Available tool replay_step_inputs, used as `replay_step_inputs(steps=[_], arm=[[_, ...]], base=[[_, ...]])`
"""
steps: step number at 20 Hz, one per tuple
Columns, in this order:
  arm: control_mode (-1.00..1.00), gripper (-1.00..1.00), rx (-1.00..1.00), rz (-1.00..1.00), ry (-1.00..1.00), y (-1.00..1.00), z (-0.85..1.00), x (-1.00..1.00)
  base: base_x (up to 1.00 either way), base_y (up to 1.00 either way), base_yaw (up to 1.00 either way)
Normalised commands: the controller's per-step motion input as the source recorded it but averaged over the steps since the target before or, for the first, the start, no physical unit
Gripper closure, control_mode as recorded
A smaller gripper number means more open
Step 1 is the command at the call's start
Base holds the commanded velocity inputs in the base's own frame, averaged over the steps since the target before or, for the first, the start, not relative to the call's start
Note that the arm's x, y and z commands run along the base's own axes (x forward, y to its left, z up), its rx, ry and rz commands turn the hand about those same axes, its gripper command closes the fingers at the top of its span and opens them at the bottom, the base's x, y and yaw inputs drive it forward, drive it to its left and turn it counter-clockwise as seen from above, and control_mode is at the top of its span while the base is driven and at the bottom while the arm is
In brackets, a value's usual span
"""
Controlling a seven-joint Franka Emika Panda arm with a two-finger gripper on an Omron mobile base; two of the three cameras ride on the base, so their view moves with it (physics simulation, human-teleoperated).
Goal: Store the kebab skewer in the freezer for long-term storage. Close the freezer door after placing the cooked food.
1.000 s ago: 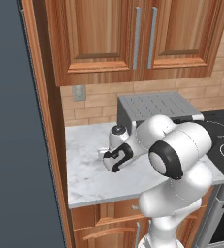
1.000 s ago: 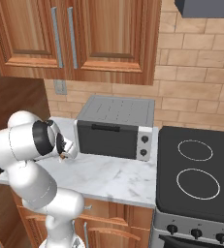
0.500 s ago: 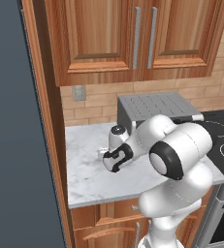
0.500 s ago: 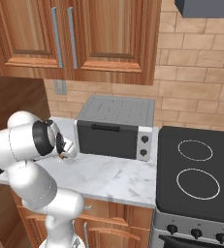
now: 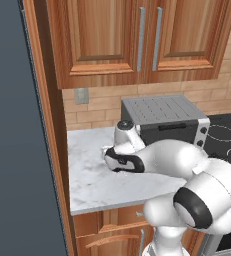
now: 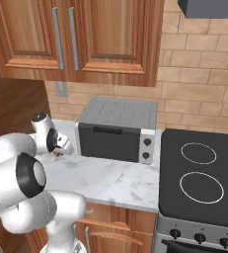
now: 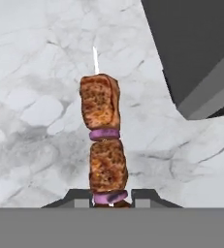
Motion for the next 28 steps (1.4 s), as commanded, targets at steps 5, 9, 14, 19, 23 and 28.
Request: replay_step_inputs(steps=[5,9,14,19,23,28], arm=[[-1.0,1.0,0.01,0.07,0.0,0.0,0.97,-0.55],[-1.0,1.0,0.0,0.05,0.07,0.0,0.94,-0.48],[-1.0,1.0,0.0,0.07,0.0,-0.06,0.66,-0.52],[-1.0,1.0,-0.02,0.06,0.0,-0.25,0.36,-0.41],[-1.0,1.0,-0.02,0.04,0.02,-0.54,0.41,-0.43],[-1.0,1.0,-0.01,0.0,0.09,-0.55,0.27,-0.27]], base=[[0.0,0.0,0.0],[0.0,0.0,0.0],[0.0,0.0,0.0],[0.0,0.0,0.0],[0.0,0.0,0.0],[0.0,0.0,0.0]])
